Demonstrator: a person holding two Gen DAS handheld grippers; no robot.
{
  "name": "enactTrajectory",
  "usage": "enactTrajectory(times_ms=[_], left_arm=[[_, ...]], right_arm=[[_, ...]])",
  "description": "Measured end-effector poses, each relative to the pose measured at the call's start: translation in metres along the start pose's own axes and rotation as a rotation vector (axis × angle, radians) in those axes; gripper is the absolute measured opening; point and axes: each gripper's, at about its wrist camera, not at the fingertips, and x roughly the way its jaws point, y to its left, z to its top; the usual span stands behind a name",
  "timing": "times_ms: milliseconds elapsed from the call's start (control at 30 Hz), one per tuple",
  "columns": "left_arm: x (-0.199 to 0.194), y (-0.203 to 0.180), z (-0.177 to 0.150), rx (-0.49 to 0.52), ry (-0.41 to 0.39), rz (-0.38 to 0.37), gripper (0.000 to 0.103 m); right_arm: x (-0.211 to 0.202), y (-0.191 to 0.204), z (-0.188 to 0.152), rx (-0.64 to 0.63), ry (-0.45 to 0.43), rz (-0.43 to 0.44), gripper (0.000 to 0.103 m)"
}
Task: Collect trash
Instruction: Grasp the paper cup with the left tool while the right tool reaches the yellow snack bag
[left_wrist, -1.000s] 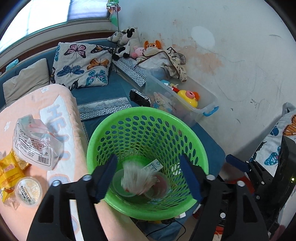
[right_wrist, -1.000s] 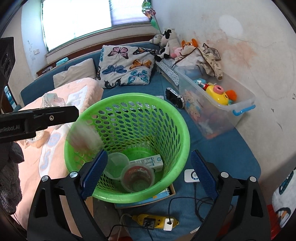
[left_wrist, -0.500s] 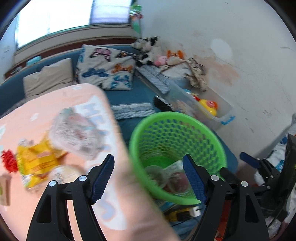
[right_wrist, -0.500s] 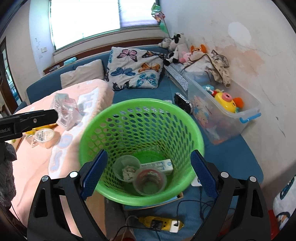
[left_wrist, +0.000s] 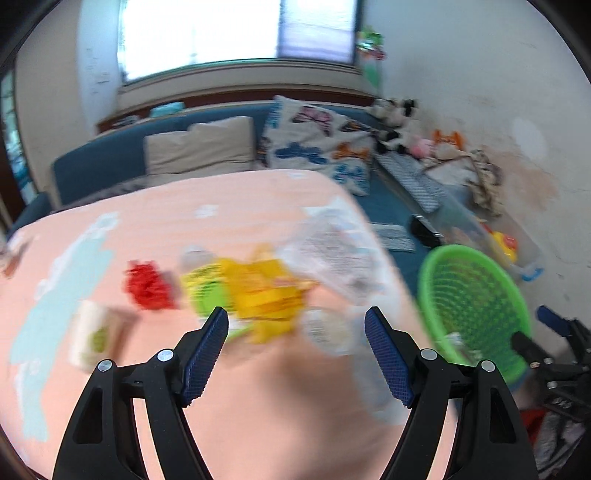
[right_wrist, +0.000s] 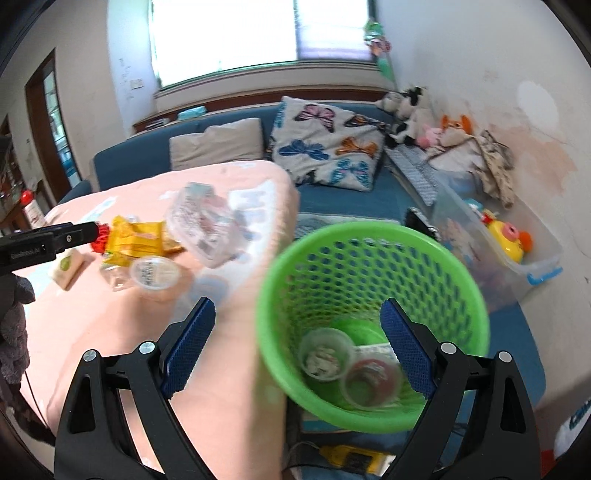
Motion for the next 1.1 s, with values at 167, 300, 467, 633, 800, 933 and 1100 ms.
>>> enactTrajectory(times_ms=[167, 300, 467, 633, 800, 933, 1100], left_arm=[[-0.005, 0.055, -0.004, -0.072, -0.005, 0.106, 0.074], [-0.006, 0.089, -0.007, -0.122, -0.003, 0.172, 0.075], [-0.003, 0.125, -0.009, -0.168, 0.001, 0.249, 0.08], [0.005, 0.156, -0.014, -0.198, 0.026, 0.299, 0.083], [0.015, 0.183, -0.025, -0.225, 0.052, 0.31, 0.084], [0.027, 0.192, -0.03, -0.207, 0.071, 0.311, 0.086], [0.04, 0.196, -0.029, -0.177, 0.089, 0.286, 0.087]], right_arm=[[0.006, 0.026, 0.009, -0.029, 0.001, 0.049, 0.09], [0.009, 0.047, 0.015, -0.058, 0.002, 0.078, 0.09], [0.014, 0.065, 0.024, -0.082, 0.004, 0.103, 0.09], [0.022, 0.085, 0.028, -0.108, 0.011, 0.122, 0.09], [0.035, 0.102, 0.032, -0.114, 0.035, 0.15, 0.09], [0.043, 0.116, 0.034, -0.131, 0.045, 0.166, 0.09], [0.055, 0.13, 0.037, -0.147, 0.062, 0.189, 0.089]])
